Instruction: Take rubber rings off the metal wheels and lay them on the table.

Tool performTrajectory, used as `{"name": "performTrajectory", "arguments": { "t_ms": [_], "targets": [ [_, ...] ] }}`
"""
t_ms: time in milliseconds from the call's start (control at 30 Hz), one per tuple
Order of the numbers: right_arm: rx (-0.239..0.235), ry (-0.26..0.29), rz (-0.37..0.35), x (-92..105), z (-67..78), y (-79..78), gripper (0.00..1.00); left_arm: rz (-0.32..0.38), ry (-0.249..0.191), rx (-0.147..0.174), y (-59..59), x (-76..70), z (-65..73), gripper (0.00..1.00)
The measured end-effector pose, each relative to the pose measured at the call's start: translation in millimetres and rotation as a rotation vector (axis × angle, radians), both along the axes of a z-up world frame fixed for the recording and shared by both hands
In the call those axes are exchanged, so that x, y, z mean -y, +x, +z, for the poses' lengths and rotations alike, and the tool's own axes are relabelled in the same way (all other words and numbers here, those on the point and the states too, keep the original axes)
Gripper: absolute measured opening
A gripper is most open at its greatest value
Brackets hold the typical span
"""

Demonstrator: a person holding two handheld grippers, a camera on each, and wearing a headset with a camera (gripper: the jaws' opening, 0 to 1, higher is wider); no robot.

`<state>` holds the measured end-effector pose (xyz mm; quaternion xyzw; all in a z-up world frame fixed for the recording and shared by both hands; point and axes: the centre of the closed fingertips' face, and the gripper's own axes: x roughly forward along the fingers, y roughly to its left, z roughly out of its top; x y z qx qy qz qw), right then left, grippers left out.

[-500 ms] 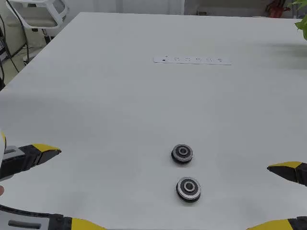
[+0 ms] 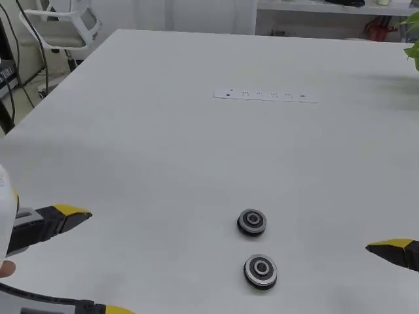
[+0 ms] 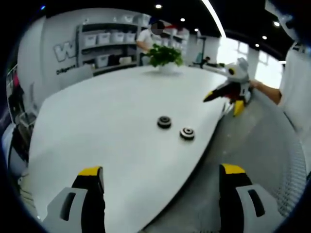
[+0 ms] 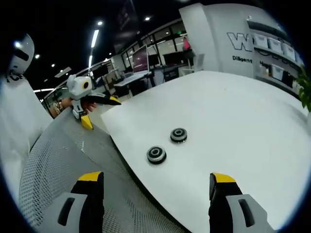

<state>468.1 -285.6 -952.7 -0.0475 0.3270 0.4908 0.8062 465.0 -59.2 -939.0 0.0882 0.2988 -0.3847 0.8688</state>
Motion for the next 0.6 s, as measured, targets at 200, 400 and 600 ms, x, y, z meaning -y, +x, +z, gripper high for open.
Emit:
{"name": "performTrajectory", "arguments": {
  "t_ms": [200,400,600],
  "targets": [
    [-0.004,-0.008,-0.004,0.3,-1.0,-0.3,0.89,-0.006,-0.011,-0.002,-0.3,1.7,0.0,1.0],
    [-0.007,-0.007,-0.006,-0.2,-0.6,-0.2,0.89,-0.01,-0.009,-0.002,-0.5,1.9,-0.3,1.0],
    [-0.003,-0.001,-0.011,-0.1,0.4,0.3,0.89,-0.013,0.001,0.0,-0.7,2.3,-0.7,1.0]
  ]
}}
